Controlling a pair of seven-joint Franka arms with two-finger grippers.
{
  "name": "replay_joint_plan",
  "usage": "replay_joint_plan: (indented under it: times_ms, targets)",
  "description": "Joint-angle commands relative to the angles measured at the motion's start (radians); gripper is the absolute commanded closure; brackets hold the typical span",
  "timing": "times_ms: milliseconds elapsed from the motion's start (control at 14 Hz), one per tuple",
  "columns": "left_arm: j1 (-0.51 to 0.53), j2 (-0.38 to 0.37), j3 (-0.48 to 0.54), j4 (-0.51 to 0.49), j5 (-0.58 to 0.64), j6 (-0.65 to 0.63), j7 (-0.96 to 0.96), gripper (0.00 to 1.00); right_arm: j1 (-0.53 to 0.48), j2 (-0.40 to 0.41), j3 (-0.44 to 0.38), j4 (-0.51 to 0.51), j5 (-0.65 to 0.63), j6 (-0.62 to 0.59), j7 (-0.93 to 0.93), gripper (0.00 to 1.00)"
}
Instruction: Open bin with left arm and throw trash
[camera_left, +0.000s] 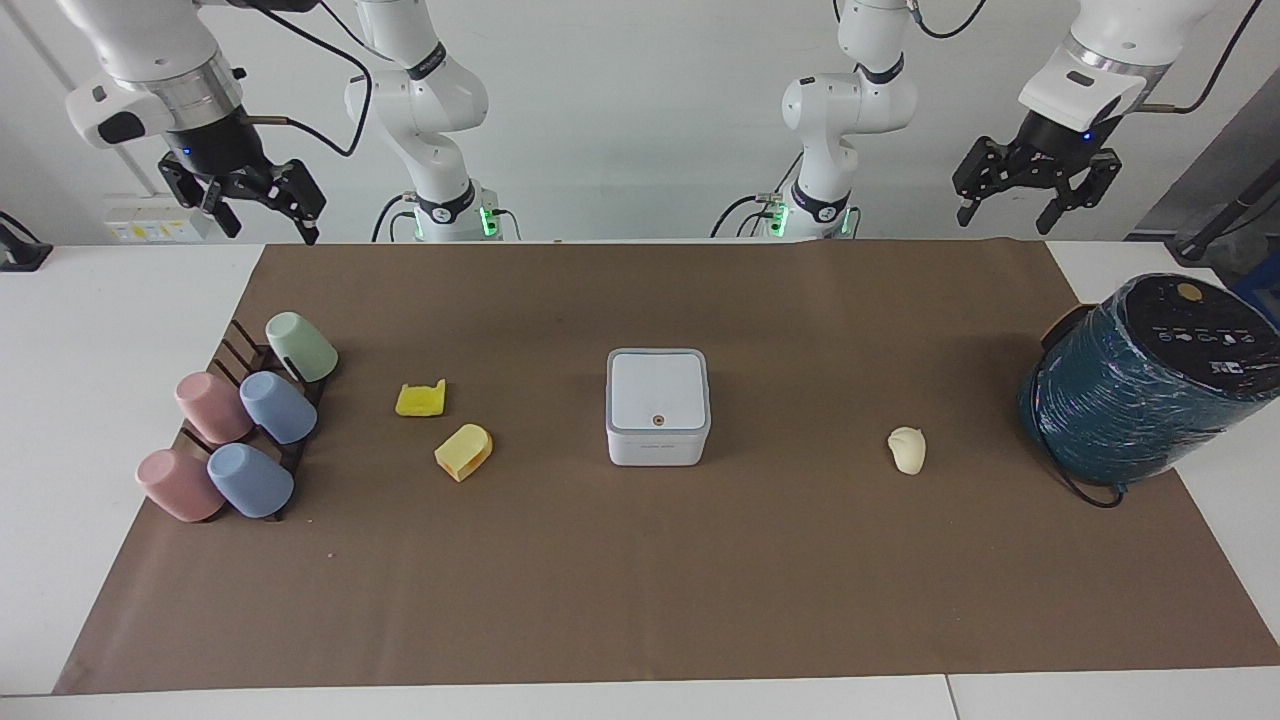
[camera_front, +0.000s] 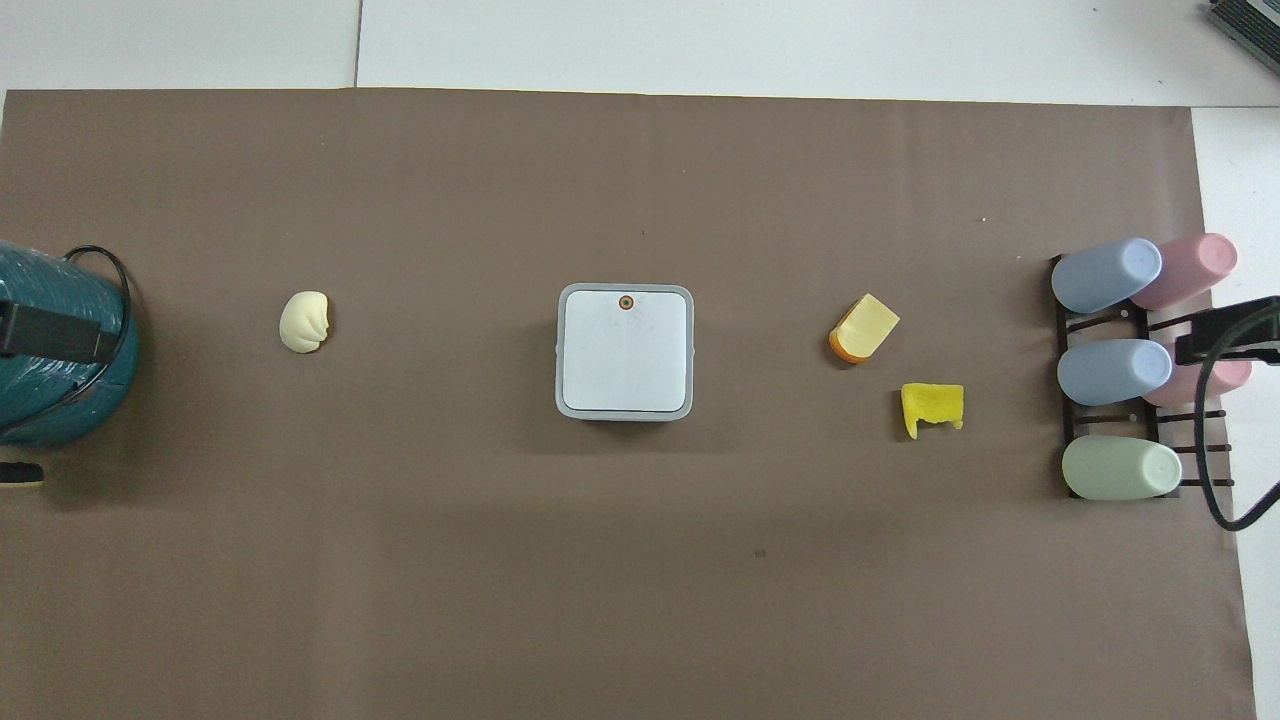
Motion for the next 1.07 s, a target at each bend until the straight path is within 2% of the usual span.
replay_joint_plan:
  times_ms: [0,500,714,857,1000]
  targets:
    - [0.023,-0.037,-0.006,-0.053,-0.001,-0.003,0.008,0.0,-0.001,-0.03,0.002,-0.036,0.005,0.021,-0.008,0.0]
    - [0.026,-0.043,0.002,-0.073,-0.001,0.002,-0.012,0.0,-0.001,-0.05,0.002,-0.075,0.005,0.028,-0.016,0.0]
    - [0.009,-0.037,-0.006,-0.069,0.012,0.056,-0.012,0.0,0.001,-0.041,0.002,-0.081,0.008,0.111,-0.018,0.0]
    - [-0.02,-0.034,-0.02,-0.073,0.02,0.079,-0.015,0.0,0.025,-0.013,0.002,-0.093,0.066,0.154,-0.022,0.0]
    - [-0.043,-0.028,-0.021,-0.073,0.02,0.108,-0.021,0.0,0.036,0.021,0.002,-0.122,0.083,0.25,-0.104,0.0]
